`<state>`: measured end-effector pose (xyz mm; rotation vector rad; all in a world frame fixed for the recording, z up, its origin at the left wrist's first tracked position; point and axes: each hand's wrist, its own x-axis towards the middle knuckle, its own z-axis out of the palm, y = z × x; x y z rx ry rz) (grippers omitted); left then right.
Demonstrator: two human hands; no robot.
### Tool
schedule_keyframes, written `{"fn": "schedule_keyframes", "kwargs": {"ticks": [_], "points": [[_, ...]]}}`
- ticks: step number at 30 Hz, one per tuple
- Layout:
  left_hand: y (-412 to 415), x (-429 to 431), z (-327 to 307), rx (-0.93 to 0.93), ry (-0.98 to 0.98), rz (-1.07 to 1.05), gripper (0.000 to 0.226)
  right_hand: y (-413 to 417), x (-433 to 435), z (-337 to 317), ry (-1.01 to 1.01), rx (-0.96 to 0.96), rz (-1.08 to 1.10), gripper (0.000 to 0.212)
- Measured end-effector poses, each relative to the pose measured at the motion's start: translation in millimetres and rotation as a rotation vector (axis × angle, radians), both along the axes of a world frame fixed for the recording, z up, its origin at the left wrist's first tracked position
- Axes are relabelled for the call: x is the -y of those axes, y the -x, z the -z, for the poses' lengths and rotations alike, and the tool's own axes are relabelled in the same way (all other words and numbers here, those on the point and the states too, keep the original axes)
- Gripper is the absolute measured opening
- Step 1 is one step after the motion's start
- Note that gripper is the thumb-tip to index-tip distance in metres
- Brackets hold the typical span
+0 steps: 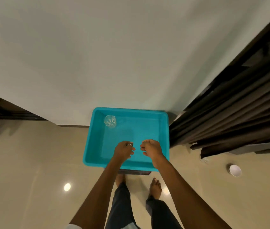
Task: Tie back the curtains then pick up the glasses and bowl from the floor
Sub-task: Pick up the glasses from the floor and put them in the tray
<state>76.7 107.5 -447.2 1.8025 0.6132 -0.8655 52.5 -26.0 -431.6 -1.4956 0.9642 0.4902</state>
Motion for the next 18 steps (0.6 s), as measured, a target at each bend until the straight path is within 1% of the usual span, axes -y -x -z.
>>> {"fn": "schedule_keyframes", "kwargs": {"ticks": [7, 9, 13, 18], "points": [[78, 67, -36, 0.038, 0.042, -0.038, 0.016, 73, 50, -35, -0.034, 0.039, 0.119, 0.008], [99, 81, -40, 0.038, 0.062, -0.061, 0.014, 92, 60, -42, -0.032, 0.035, 0.168, 0.011], [130, 99, -46, -0.002, 0.134, -0.145, 0.017, 123, 72, -52, -0.039, 0.051, 0.253, 0.01], [158, 120, -50, 0.011, 0.178, -0.089, 0.018, 162, 84, -59, 0.006, 0.044, 0.301, 0.012]]}}
